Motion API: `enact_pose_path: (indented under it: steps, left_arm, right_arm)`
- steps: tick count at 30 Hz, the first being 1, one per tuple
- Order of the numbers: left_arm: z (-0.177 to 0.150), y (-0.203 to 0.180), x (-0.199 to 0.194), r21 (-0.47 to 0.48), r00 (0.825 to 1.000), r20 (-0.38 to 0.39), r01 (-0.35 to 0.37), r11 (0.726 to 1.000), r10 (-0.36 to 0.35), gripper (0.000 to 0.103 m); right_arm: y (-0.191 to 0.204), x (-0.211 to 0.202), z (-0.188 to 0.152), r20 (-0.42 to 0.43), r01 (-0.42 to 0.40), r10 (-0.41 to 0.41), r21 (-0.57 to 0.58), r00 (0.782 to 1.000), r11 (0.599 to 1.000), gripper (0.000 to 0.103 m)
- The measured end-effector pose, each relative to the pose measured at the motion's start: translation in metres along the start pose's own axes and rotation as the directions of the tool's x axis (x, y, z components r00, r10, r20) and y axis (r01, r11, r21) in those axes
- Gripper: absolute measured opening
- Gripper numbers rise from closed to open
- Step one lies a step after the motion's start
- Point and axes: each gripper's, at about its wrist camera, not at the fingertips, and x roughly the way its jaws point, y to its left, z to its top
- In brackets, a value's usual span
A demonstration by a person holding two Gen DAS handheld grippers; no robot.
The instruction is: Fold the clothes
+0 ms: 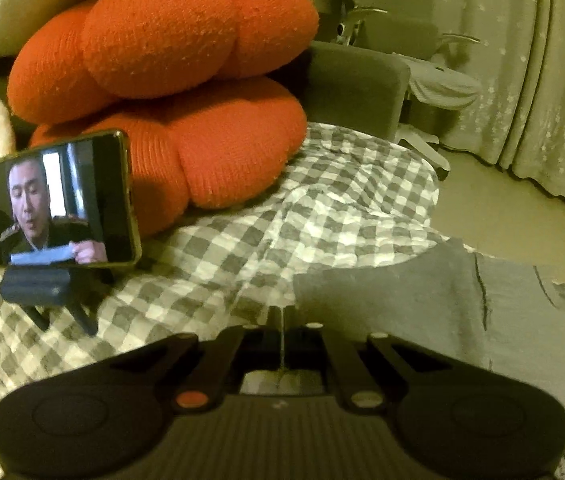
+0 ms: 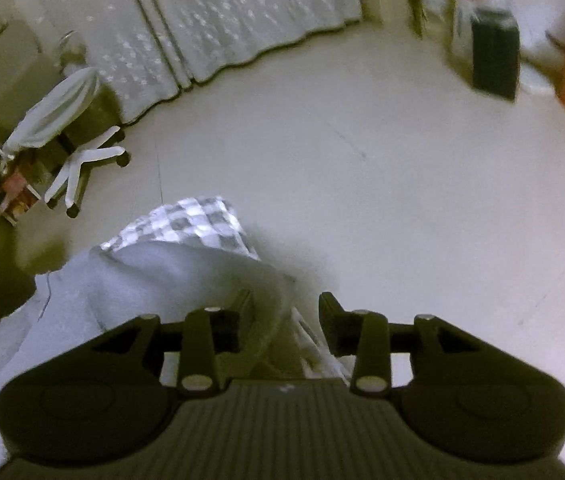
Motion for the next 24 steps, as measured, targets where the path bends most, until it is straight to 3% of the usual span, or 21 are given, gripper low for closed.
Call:
enact_pose_path:
  steps: [7, 15, 20, 21, 22, 24]
  left_arm:
    - [-0.001, 0.01, -0.005, -0.04, 1.0, -0.02, -0.005, 0.999, 0.004, 0.001]
    - [-0.005, 0.011, -0.009, -0.012, 1.0, -0.011, -0.009, 1.0, 0.009, 0.001]
    - [-0.008, 0.002, -0.01, 0.011, 1.0, -0.009, 0.004, 1.0, -0.003, 0.001]
    - [-0.008, 0.0, -0.01, 0.017, 1.0, -0.009, 0.004, 1.0, -0.004, 0.001]
    - [-0.009, -0.001, -0.01, 0.025, 1.0, -0.008, 0.004, 1.0, -0.004, 0.001]
    - [-0.01, -0.001, -0.011, 0.032, 1.0, -0.007, 0.004, 0.999, -0.003, 0.001]
  right_arm:
    - [-0.013, -0.014, -0.004, -0.077, -0.118, 0.12, 0.041, 0.99, 0.992, 0.04]
    - [-0.035, -0.023, -0.005, -0.109, -0.081, 0.093, 0.113, 0.99, 0.99, 0.04]
    - [-0.022, -0.029, -0.006, -0.124, -0.207, 0.218, 0.097, 0.968, 0.973, 0.04]
    - [-0.015, -0.027, -0.008, -0.138, -0.204, 0.213, 0.072, 0.967, 0.976, 0.033]
    - [-0.009, -0.025, -0.011, -0.151, -0.197, 0.2, 0.037, 0.968, 0.98, 0.016]
    - [-0.003, -0.027, -0.012, -0.132, -0.165, 0.164, 0.002, 0.978, 0.986, 0.005]
